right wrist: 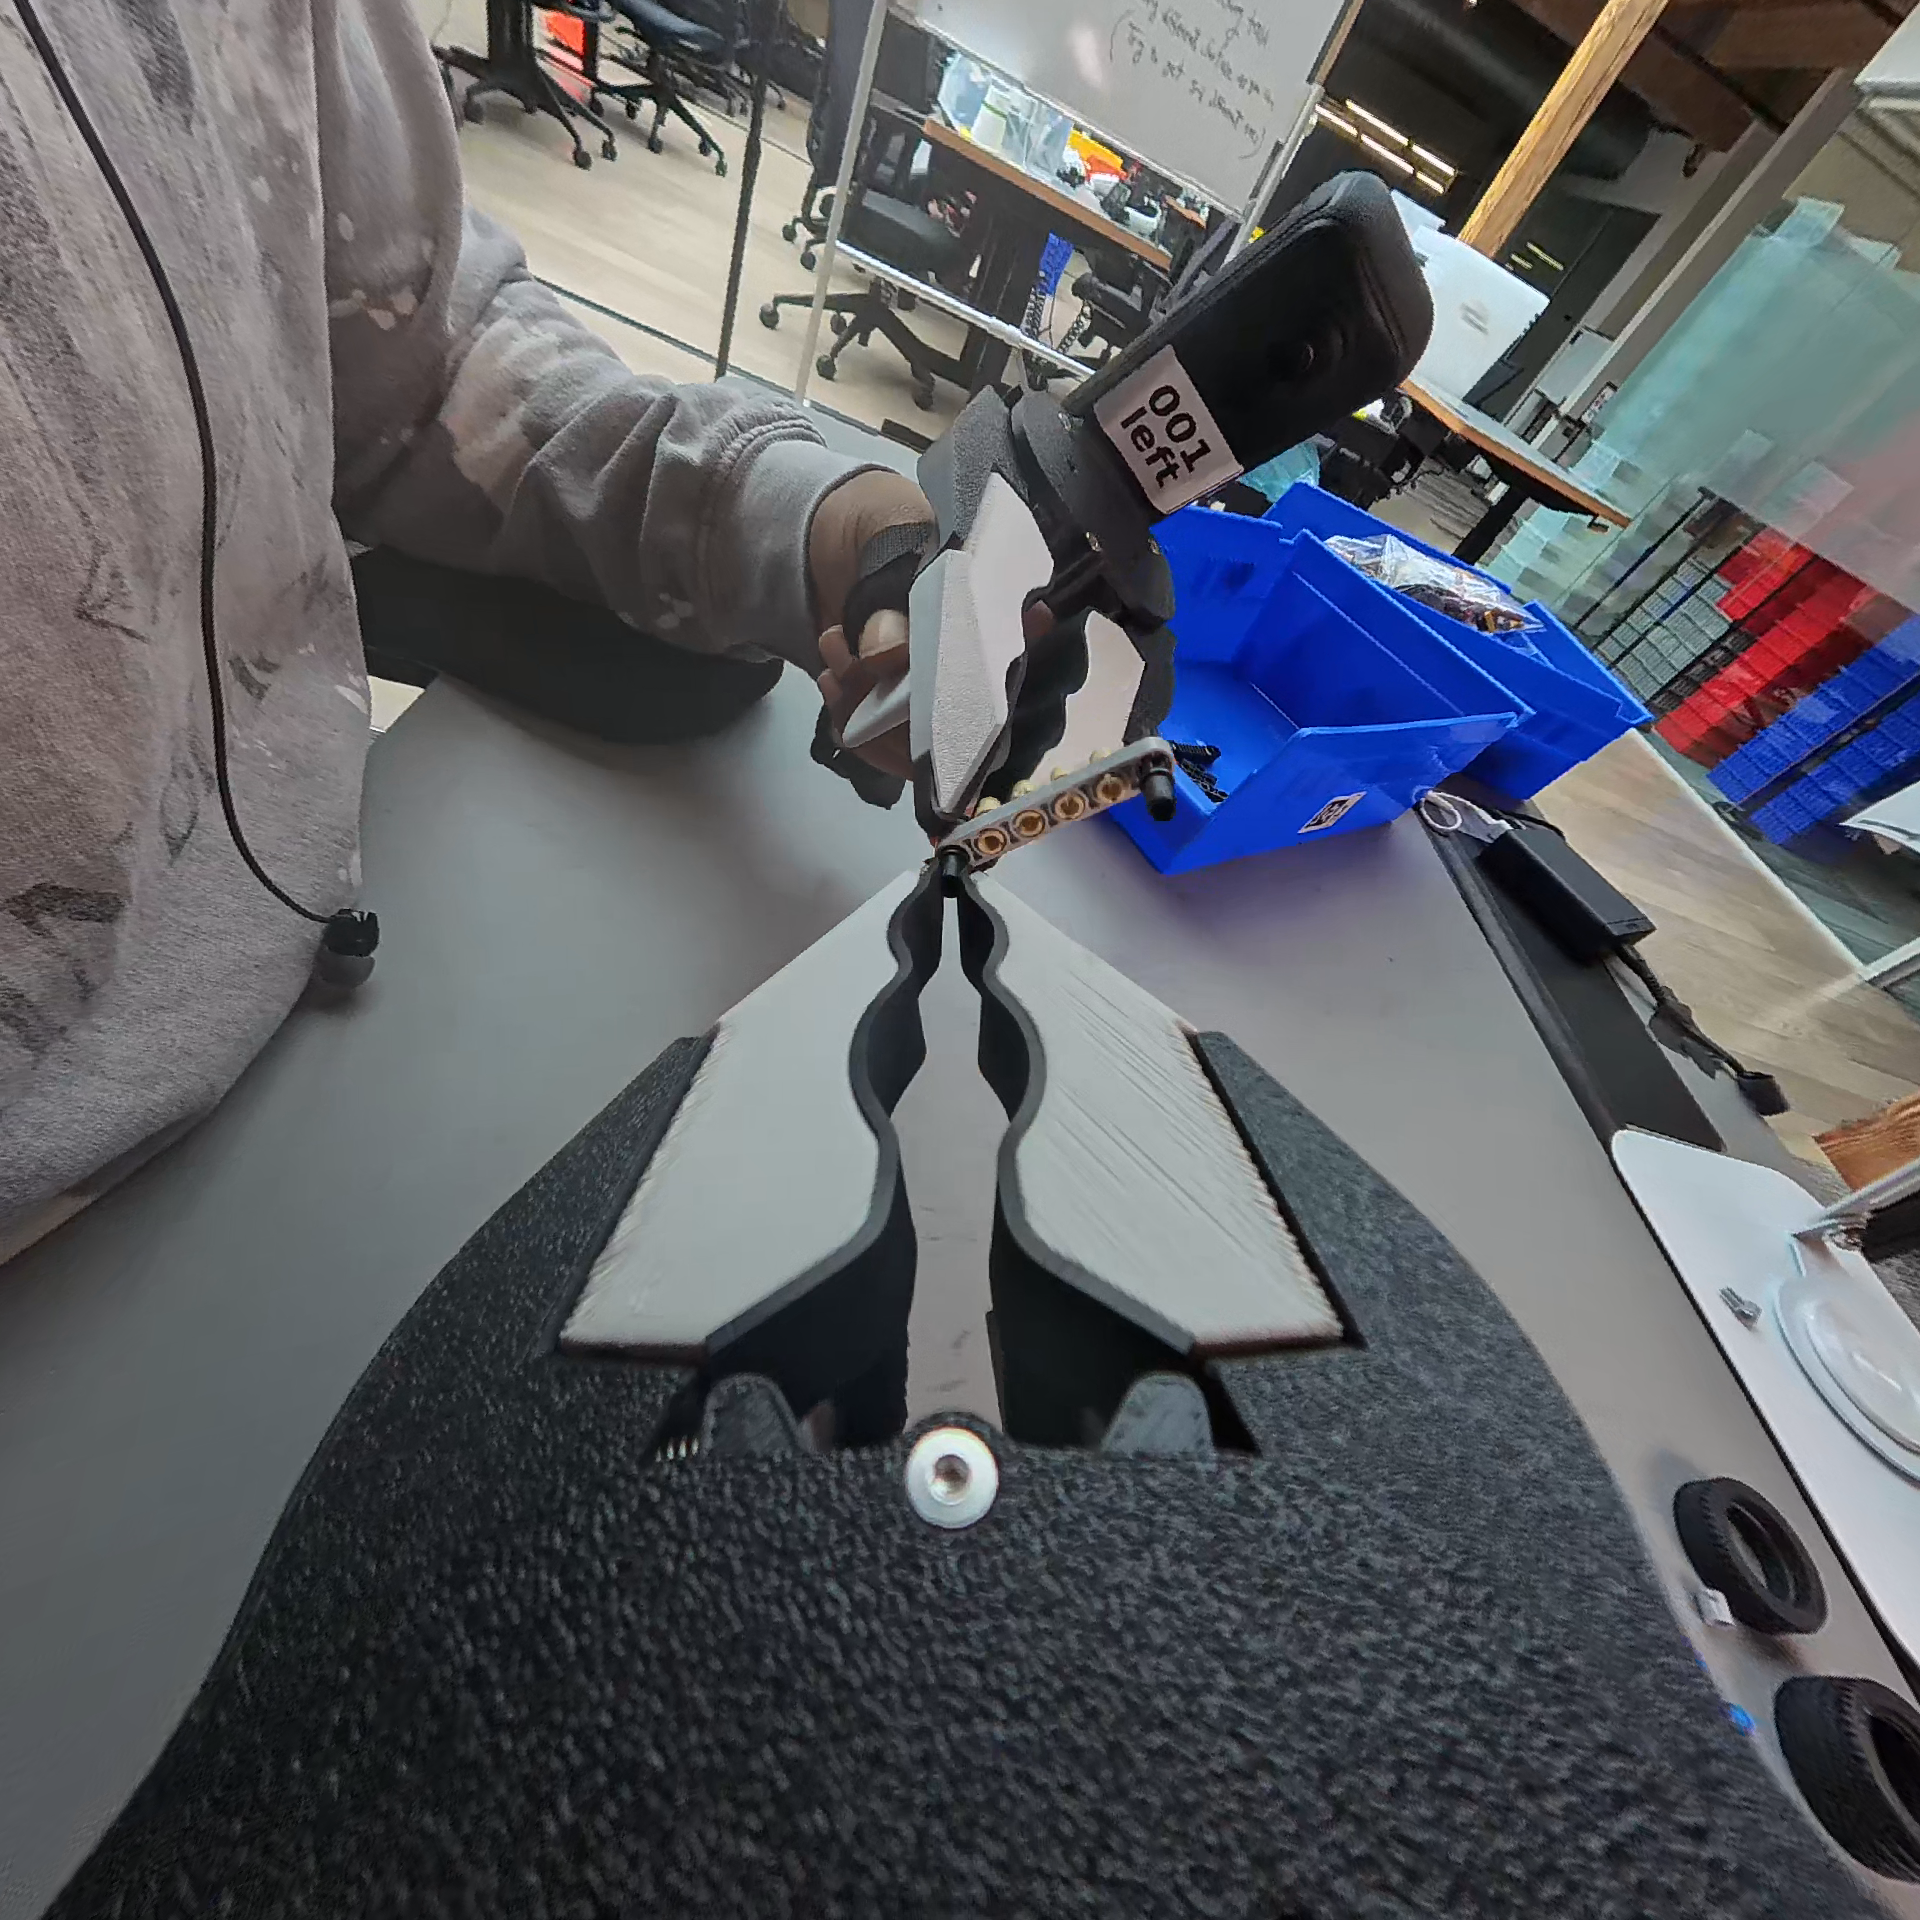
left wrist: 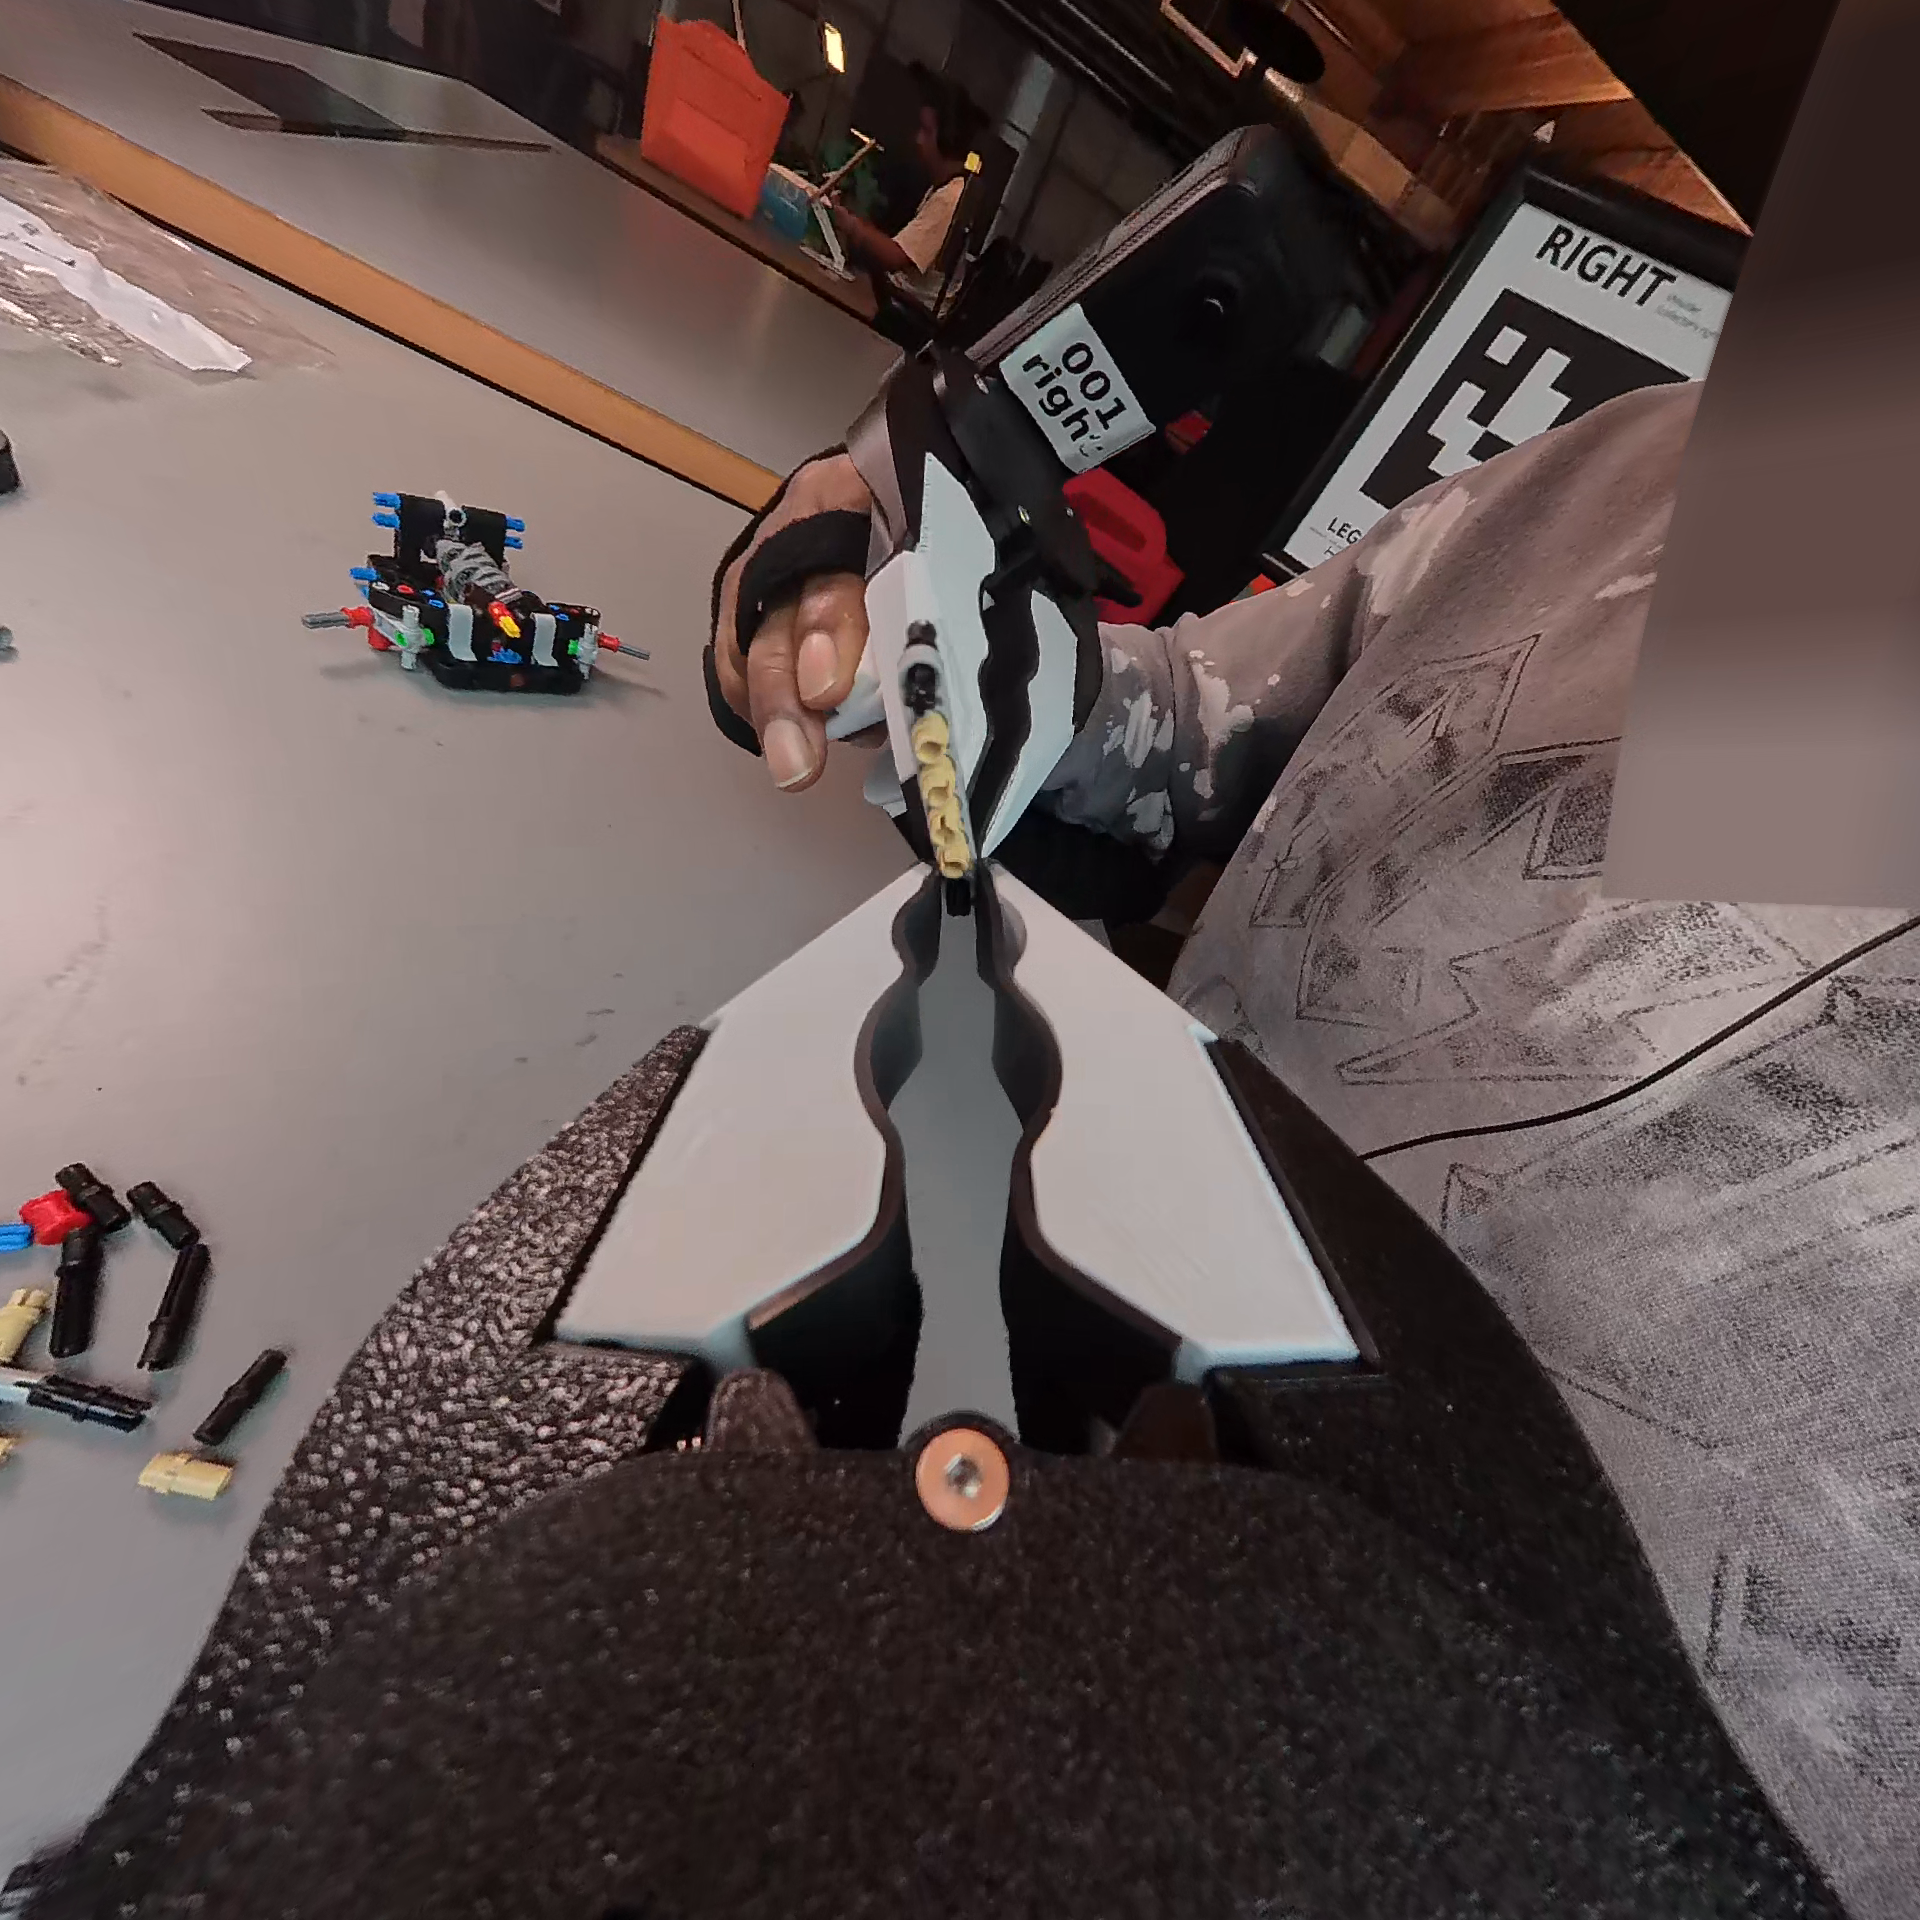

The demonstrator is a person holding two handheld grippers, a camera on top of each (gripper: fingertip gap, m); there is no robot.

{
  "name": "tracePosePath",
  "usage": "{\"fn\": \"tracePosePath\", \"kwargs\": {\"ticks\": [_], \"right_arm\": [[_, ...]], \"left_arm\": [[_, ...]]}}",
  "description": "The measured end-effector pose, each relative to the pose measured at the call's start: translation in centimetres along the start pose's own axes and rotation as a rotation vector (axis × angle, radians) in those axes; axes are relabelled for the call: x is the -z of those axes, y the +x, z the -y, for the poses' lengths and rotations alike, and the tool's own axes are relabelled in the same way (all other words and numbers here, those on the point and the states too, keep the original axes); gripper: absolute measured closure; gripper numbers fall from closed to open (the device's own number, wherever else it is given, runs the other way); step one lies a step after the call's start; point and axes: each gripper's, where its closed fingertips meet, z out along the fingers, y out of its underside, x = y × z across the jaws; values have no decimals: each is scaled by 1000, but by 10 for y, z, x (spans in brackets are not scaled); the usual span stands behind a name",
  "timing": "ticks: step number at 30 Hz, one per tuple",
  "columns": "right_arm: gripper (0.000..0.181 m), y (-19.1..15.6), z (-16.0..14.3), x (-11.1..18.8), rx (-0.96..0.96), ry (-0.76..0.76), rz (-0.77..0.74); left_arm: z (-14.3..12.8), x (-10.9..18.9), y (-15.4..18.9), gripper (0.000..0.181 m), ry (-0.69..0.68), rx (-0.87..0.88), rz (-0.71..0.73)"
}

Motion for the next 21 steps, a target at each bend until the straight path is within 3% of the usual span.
{"fn": "tracePosePath", "kwargs": {"ticks": [8, 12, 16, 19, 21], "right_arm": [[179, 0, -3, 0, -10, -11, 6], [179, 21, -6, 23, -18, -12, -72], [178, 18, -5, 8, 14, 11, -68], [178, 19, -9, 9, -9, 17, -78], [178, 17, -9, 7, -52, 36, -63]], "left_arm": [[-2, 3, -2, 176, -12, -8, 19], [6, 41, -20, 181, 53, -21, 133], [4, 22, -19, 181, 50, 26, 83], [-2, 18, -18, 160, 57, 134, 20], [-3, 15, -24, 156, 68, 110, 66]]}}
